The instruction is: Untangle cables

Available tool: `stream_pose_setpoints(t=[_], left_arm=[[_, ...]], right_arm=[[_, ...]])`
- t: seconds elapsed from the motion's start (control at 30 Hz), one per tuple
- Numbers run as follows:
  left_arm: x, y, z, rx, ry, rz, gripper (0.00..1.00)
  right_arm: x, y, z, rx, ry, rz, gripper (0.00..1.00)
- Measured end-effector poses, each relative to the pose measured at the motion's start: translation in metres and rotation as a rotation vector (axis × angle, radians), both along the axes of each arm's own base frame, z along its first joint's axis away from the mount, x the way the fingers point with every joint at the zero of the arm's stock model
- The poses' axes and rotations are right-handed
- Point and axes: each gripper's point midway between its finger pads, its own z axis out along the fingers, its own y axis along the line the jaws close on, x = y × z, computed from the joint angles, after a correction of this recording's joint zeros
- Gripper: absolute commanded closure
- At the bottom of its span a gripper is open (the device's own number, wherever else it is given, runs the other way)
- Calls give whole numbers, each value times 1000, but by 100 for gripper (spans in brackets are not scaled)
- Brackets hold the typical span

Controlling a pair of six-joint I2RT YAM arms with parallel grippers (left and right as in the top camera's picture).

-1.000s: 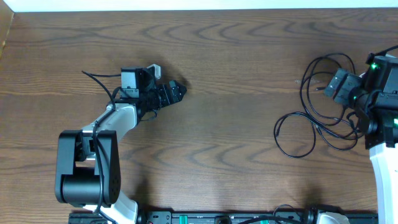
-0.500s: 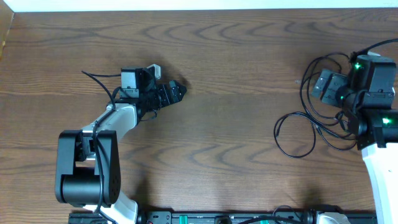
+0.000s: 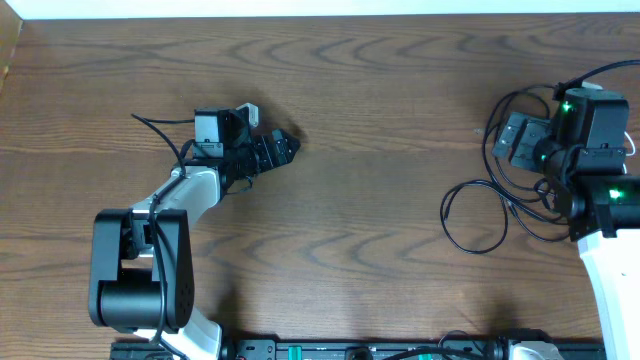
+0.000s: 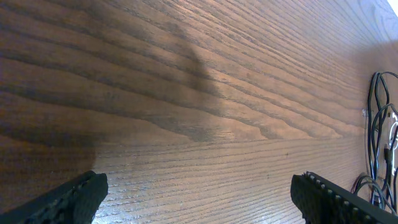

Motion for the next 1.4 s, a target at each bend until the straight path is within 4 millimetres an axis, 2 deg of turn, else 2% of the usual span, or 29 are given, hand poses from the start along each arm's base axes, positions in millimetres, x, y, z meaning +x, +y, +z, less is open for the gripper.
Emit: stream_pose_setpoints(t=[0.3,0.63,1.0,1.2,1.4], left_arm=[[0,0,0,0,0,0,0],[0,0,0,0,0,0,0],[0,0,0,0,0,0,0],[0,0,0,0,0,0,0],[0,0,0,0,0,0,0]], right_arm=[[0,4,0,0,0,10,1],[-1,27,3,1,-11,82,1],[-7,29,16,3,-50,88,1],[-13,27,29,6,-92,84,1],[-31,22,58,11,-190,74,1]])
